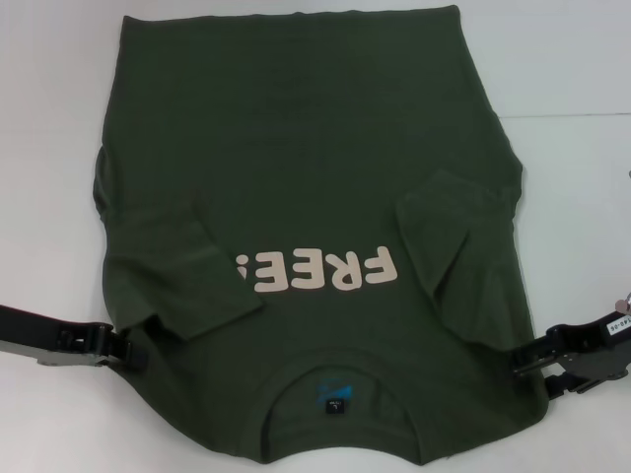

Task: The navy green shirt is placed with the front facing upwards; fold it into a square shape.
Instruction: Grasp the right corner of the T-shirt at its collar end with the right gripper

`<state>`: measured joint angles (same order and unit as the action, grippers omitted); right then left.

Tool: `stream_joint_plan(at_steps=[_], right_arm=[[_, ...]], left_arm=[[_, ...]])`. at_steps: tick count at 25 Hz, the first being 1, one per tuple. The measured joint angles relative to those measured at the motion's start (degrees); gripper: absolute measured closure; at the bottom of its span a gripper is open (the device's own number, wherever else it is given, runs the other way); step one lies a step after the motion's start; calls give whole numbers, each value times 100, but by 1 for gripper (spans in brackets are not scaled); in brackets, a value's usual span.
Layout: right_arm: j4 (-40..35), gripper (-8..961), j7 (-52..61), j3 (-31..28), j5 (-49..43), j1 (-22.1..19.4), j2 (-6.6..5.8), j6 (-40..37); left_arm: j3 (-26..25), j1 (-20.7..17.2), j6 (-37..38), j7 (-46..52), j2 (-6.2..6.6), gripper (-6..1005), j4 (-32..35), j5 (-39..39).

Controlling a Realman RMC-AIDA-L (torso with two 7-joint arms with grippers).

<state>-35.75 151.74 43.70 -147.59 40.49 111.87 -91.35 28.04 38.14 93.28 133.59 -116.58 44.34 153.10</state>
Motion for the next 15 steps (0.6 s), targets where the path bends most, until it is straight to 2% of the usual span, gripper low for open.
stream_joint_plan(at_steps=[12, 15], right_arm=[[-44, 125, 125, 45, -68, 110, -20, -45], [-52, 336, 134, 184, -70, 157, -32, -48]], left_arm=[[0, -14, -1, 0, 4, 927, 5, -57], [0, -22, -16, 0, 4, 927, 4, -60]])
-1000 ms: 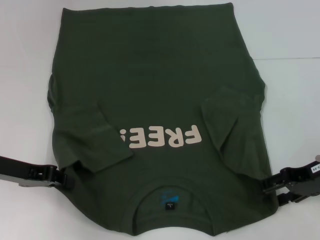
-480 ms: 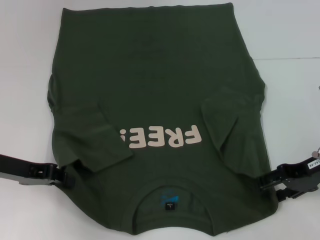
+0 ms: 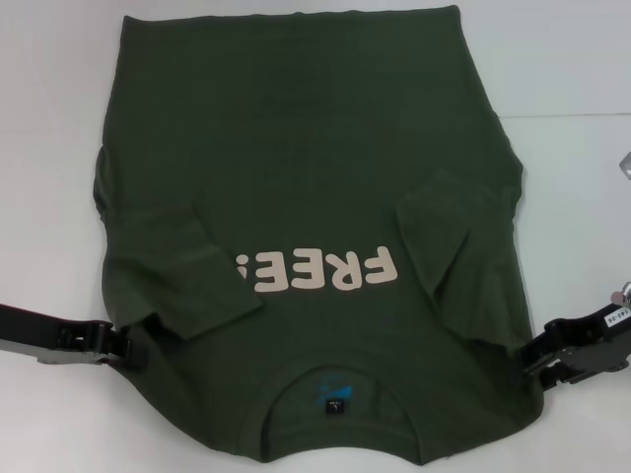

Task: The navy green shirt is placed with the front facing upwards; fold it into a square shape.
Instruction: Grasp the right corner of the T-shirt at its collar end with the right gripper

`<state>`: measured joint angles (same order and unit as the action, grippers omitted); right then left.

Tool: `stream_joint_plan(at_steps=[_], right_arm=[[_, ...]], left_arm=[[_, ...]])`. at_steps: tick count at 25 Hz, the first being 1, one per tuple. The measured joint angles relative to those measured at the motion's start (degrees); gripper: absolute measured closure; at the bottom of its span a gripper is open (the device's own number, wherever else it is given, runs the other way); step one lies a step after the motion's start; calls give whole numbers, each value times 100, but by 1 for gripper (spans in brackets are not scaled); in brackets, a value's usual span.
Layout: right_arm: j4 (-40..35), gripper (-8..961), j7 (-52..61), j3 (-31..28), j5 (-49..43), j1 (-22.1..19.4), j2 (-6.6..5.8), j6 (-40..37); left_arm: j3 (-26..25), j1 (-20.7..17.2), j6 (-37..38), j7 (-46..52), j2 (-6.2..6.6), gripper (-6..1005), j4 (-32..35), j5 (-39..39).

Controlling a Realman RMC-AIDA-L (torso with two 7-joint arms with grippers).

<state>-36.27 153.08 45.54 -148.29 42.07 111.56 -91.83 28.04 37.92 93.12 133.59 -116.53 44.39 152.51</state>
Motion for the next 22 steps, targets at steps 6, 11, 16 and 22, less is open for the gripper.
stream_joint_plan(at_steps=[6, 11, 16, 22], right_arm=[[-14, 485, 5, 191, 0, 97, 0, 3], [-23, 485, 45, 250, 0, 139, -26, -2], [-86, 485, 82, 410, 2, 150, -33, -2], [-172, 484, 180, 477, -113, 168, -11, 0]], left_arm=[[0, -4, -2, -6, 0, 928, 0, -2], [0, -4, -10, -8, 0, 928, 0, -2], [0, 6, -13, -9, 0, 928, 0, -2], [0, 19, -18, -9, 8, 929, 0, -2]])
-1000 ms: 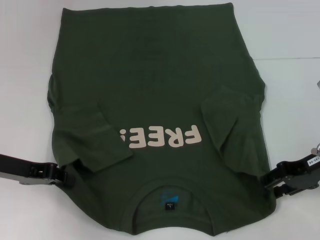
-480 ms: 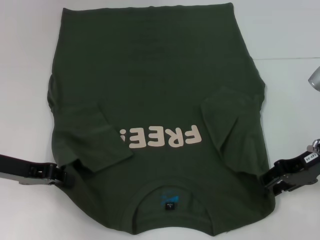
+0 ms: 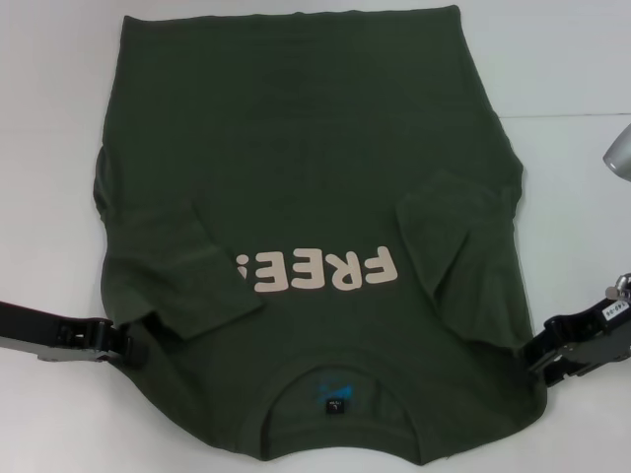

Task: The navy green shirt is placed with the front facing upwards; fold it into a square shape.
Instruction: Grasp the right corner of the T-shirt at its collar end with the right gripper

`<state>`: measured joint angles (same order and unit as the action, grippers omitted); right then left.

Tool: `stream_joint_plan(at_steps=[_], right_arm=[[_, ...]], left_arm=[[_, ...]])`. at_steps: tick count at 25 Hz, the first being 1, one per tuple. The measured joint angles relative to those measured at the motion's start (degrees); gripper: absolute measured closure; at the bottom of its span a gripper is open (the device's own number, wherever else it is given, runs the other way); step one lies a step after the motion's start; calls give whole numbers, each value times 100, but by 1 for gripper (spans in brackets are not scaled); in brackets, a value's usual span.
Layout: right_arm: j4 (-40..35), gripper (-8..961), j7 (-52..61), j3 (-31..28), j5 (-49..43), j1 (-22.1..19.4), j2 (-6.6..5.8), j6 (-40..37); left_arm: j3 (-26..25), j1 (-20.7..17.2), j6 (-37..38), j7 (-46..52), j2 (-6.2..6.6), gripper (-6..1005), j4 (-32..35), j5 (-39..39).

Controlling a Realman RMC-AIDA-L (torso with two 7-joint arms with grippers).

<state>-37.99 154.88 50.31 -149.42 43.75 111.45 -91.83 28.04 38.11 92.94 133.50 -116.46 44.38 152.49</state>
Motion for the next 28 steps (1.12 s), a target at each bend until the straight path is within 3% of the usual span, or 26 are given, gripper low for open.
stream_joint_plan(at_steps=[8, 18, 28], right_arm=[[-364, 500, 112, 37, -603, 76, 232, -85], [-367, 515, 118, 1, -604, 138, 221, -141], [-367, 716, 70, 76, -630, 161, 205, -153]], left_arm=[[-8, 3, -5, 0, 1, 929, 0, 0], [-18, -14, -23, 0, 1, 930, 32, 0], [-18, -10, -22, 0, 1, 930, 35, -1]])
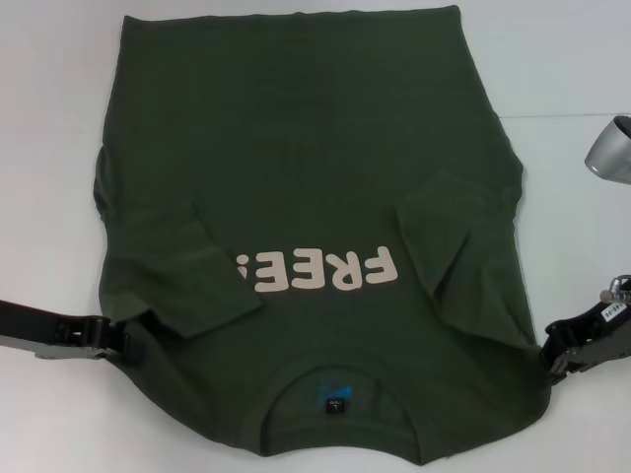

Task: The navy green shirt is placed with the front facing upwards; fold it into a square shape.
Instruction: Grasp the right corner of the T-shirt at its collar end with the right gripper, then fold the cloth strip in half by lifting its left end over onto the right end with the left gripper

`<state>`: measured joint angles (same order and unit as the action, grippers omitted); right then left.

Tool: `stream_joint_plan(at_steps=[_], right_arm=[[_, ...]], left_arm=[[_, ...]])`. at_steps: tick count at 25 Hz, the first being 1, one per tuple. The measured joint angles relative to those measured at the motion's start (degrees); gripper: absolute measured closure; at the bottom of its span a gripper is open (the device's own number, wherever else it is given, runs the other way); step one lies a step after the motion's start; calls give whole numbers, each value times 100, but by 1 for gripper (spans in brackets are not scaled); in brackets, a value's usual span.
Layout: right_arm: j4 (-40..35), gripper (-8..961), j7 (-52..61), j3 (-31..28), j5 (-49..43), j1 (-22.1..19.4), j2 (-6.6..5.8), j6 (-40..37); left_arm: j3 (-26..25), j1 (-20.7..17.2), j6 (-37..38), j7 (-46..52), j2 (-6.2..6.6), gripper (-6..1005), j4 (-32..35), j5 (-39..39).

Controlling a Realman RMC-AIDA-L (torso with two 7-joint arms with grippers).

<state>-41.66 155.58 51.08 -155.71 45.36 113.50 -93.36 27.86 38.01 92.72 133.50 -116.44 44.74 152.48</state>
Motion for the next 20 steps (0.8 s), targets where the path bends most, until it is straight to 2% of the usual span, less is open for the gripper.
stream_joint_plan(at_steps=[7, 15, 20], right_arm=[[-34, 857, -43, 60, -2, -1, -23, -30], [-276, 917, -183, -29, 80, -71, 11, -161], [-285, 919, -434, -516, 244, -152, -36, -256]], left_arm=[[-2, 4, -1, 0, 0, 931, 0, -5], [-48, -13, -9, -52, 10, 931, 7, -85], [-162, -28, 20, -83, 36, 932, 9, -120]])
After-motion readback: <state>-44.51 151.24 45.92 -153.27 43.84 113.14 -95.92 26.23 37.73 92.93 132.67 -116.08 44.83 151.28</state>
